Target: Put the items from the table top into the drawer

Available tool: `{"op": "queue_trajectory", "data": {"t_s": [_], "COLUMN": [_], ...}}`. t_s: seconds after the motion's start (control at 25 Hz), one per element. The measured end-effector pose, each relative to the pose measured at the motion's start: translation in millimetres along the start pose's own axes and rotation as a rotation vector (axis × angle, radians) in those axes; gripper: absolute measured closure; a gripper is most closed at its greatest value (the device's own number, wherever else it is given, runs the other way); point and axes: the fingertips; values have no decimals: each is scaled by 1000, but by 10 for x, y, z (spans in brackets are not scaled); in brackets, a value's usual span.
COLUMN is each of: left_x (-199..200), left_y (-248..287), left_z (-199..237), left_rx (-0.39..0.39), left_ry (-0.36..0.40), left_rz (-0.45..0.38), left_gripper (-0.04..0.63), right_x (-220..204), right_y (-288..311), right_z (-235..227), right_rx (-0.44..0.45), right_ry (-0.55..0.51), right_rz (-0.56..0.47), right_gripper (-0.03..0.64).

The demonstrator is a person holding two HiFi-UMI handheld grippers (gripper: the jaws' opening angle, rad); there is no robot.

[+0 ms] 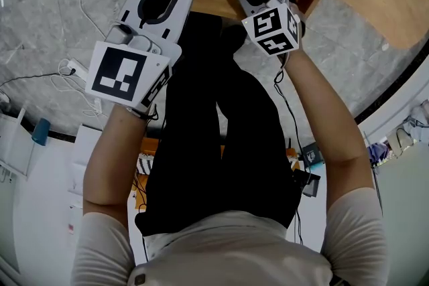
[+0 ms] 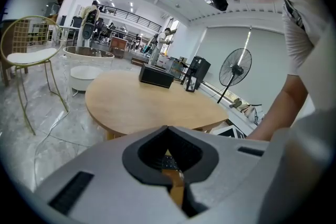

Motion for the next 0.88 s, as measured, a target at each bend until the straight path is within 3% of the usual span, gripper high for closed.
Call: {"op": "queue_trajectory", "data": {"t_s": [0.4, 0.88], "left_x": [-30, 865], "left_y": [-3, -623], "left_z": [-5, -505], "left_rx": [-1, -22], "left_ry": [19, 110], "left_rz": [30, -33], "left_gripper": [586, 586], "right_x": [67, 777], "right_y": [-71, -1534], "right_z": [42, 196], "right_rx": [-16, -93], "right_ry": [32, 115], "right_rz": [-37, -246], "right_gripper": [394, 411]}}
Point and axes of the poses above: the fingertips, and each gripper's own axes: y forward along the fingers, z to its left, x out of its top, and after that the axes turned 12 degrees about x, right-handed
